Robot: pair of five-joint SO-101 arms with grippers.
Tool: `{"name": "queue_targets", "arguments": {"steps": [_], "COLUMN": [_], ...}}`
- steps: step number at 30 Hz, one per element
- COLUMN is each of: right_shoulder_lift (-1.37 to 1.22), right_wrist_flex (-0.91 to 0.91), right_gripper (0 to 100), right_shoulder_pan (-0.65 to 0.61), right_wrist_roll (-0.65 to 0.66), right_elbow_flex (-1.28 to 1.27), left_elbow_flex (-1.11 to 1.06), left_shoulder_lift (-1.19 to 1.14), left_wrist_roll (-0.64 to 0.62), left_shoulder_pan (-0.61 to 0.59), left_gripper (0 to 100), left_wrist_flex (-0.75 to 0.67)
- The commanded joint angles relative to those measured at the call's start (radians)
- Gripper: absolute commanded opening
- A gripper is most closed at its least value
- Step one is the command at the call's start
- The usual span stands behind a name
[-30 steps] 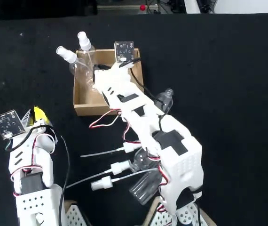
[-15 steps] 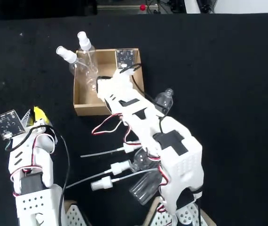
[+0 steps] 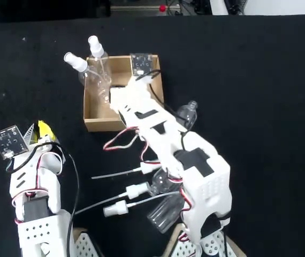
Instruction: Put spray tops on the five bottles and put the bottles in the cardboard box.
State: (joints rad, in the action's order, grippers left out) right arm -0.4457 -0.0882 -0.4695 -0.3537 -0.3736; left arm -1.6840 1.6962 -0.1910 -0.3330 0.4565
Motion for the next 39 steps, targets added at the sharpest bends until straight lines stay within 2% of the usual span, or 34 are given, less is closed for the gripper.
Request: {"name": "queue_targets", "arguments": {"steps": [1, 8, 15, 20, 39], "right_shoulder_lift": [0.028, 0.028, 0.039, 0.039, 0.038], "right_wrist_flex": [0.008, 0.011, 0.173, 0.175, 0.21], "right_gripper": [1.0, 1.0, 1.0, 1.0, 1.0], "right_shoulder_pan": [-0.008, -0.009, -0.014, -0.014, -0.02], "right_wrist_roll": [-0.009, -0.009, -0.012, -0.086, -0.095], "right_elbow_flex": [0.084, 0.081, 0.145, 0.147, 0.15], "left_elbow_flex": [-0.024, -0.024, -0.024, -0.024, -0.022], "left_shoulder_lift": [0.005, 0.005, 0.005, 0.005, 0.006], "left_wrist_roll": [-0.006, -0.006, -0.006, -0.006, -0.015], "left_shoulder_pan": [-0.008, -0.008, -0.01, -0.01, -0.058], "left_gripper": [4, 4, 4, 4, 4], "left_wrist_flex": [0.002, 0.002, 0.003, 0.005, 0.002]}}
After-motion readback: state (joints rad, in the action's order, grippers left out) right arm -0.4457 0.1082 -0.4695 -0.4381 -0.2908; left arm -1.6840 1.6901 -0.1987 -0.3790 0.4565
